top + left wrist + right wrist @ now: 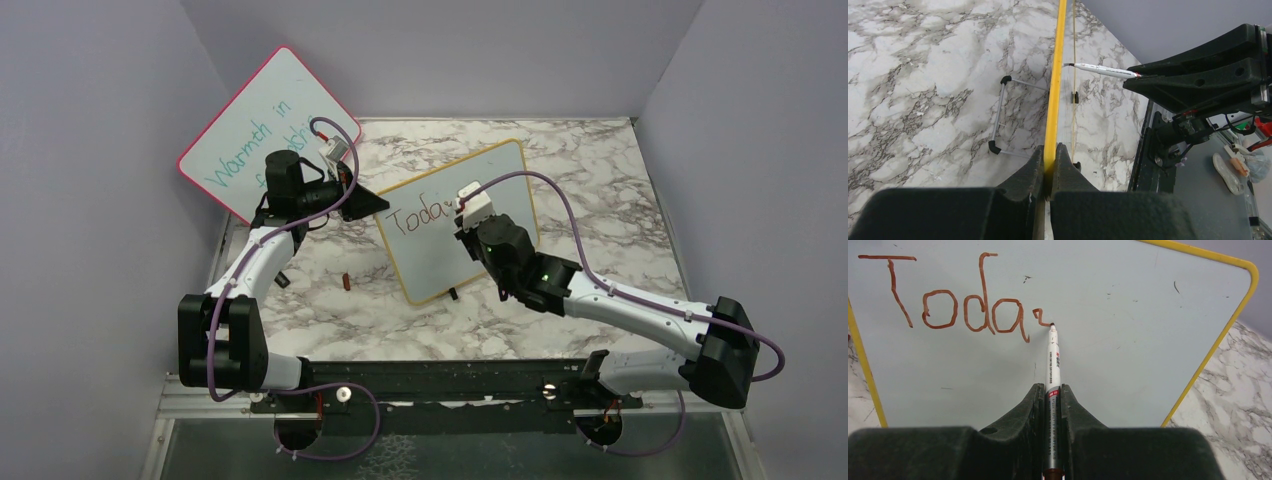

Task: Write a sentence on the whiteboard

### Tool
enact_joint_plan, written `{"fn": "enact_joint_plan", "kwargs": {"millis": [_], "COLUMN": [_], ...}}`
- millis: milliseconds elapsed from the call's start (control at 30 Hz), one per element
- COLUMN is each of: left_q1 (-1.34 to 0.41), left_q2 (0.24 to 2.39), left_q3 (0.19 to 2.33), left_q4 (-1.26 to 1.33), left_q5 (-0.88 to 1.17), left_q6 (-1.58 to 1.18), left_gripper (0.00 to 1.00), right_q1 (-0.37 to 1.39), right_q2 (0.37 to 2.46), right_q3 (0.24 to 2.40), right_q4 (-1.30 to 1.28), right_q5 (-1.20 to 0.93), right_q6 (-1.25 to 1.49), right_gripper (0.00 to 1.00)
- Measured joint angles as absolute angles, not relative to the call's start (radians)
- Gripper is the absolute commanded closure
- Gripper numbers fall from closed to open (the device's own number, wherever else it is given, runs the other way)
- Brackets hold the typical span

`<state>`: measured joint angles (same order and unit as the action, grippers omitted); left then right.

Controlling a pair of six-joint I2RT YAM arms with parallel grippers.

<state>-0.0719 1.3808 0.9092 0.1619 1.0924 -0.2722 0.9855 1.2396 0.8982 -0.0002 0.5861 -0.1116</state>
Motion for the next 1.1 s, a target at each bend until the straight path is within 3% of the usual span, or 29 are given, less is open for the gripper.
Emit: {"fn": "enact_joint_plan", "kwargs": {"millis": [1100], "left_q1": [-0.072], "left_q2": [1.381], "left_q3": [0.915], "left_q4": [0.149], "left_q5": [1.093], "left_q6": [-0.265], "left_gripper": [1.0], "right_q1": [0.973], "right_q2": [1.242], "right_q3": [0.899], "right_q4": [0.06], "right_q5": [0.586], "right_q6": [-0.148], "right_gripper": [0.99]}}
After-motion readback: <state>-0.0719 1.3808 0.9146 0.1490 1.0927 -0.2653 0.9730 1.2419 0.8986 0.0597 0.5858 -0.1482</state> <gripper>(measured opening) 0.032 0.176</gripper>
